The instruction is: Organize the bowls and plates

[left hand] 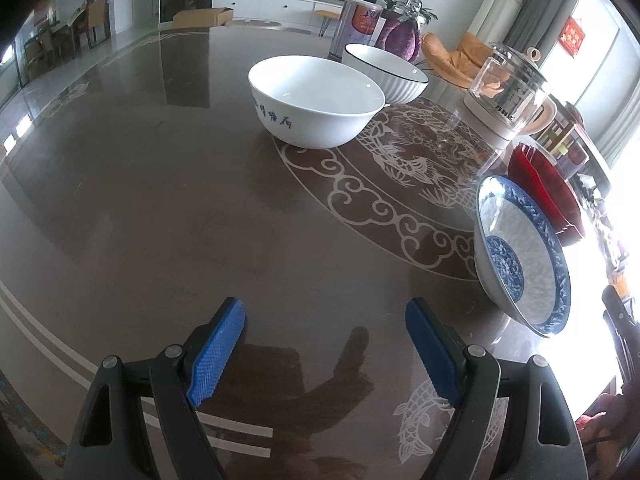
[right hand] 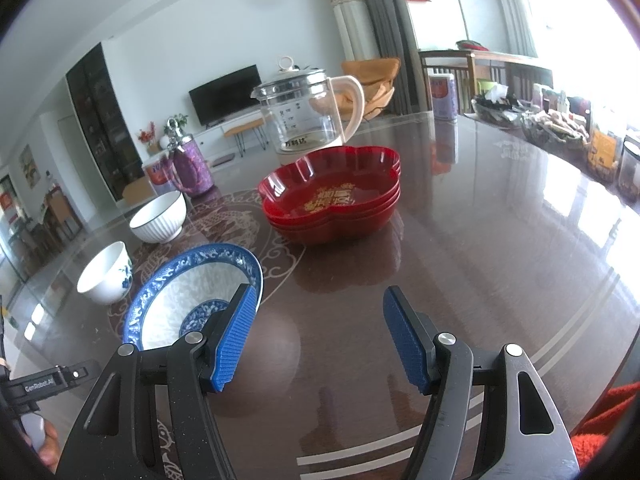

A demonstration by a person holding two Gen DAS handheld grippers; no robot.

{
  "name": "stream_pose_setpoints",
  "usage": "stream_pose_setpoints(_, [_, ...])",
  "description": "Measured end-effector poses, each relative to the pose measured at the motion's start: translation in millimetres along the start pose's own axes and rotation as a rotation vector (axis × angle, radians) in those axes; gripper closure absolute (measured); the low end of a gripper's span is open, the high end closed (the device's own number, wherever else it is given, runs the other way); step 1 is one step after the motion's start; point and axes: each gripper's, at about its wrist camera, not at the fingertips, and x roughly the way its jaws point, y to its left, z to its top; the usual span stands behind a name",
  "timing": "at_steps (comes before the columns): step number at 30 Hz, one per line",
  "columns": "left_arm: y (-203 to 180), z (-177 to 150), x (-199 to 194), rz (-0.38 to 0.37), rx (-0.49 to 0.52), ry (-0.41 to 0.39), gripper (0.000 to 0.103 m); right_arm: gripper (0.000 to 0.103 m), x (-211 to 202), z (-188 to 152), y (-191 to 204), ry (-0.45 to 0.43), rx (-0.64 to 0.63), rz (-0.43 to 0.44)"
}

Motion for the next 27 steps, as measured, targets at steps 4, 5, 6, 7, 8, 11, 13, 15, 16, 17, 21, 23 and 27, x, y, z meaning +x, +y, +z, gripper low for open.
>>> stream_pose_setpoints(4, [1.2, -1.0, -0.2, -0.001, -0.002, 0.001, 0.021, 0.034, -0.1, -0.1, -0.1, 0.002, -0.001, -0.002])
stream_pose_setpoints(5, [1.2, -1.0, -0.2, -0.001, -0.002, 0.001, 0.021, 0.034, -0.3, -0.1, 0.1, 0.002, -0.001, -0.002])
stream_pose_setpoints(6, [1.3, -1.0, -0.1, -0.001, -0.002, 0.001, 0.021, 0.034, -0.4, -0.1, -0.4, 0.002, -0.001, -0.003])
stream_pose_setpoints(7, [1.7, -1.2, -0.1, -0.001, -0.003, 0.002, 0.021, 0.034, -0.3, -0.1, -0.1, 0.002, -0.001, -0.003])
stream_pose_setpoints(8, [2.2, -1.6, -0.3, -0.002, -0.004, 0.002, 0.021, 0.034, -0.3, -0.1, -0.2, 0.002, -0.001, -0.004])
stream_pose_setpoints(11, [4.2, -1.7, -1.8, -0.007, -0.010, -0.002, 0.021, 0.034, -0.9, -0.4, -0.7, 0.000, -0.003, -0.007])
stream_pose_setpoints(13, [6.5, -0.4, -4.6, -0.007, -0.014, -0.010, 0.021, 0.034, -1.3, -0.9, -0.8, -0.001, -0.007, -0.010])
stream_pose_setpoints(15, [10.8, 1.8, -8.1, -0.005, -0.021, -0.020, 0.021, 0.034, -2.0, -1.2, -0.9, 0.000, -0.011, -0.014])
stream_pose_setpoints(16, [12.9, 3.2, -9.5, -0.004, -0.025, -0.023, 0.021, 0.034, -2.3, -1.0, -1.0, -0.002, -0.014, -0.014])
stream_pose_setpoints(17, [15.6, 5.5, -12.0, -0.004, -0.027, -0.028, 0.021, 0.034, -2.8, -0.4, -0.8, -0.005, -0.014, -0.015])
stream_pose_setpoints(21, [34.8, 27.5, -31.4, -0.020, -0.041, -0.075, 0.021, 0.033, -9.6, 15.0, 5.4, -0.003, 0.003, 0.000])
stream_pose_setpoints(23, [44.5, 41.2, -38.9, -0.034, -0.042, -0.095, 0.021, 0.032, -12.1, 30.8, 22.4, 0.019, -0.007, 0.063])
stream_pose_setpoints(27, [60.0, 80.4, -45.7, -0.026, -0.042, -0.136, 0.021, 0.032, 3.4, 70.7, 91.9, 0.115, -0.097, 0.258])
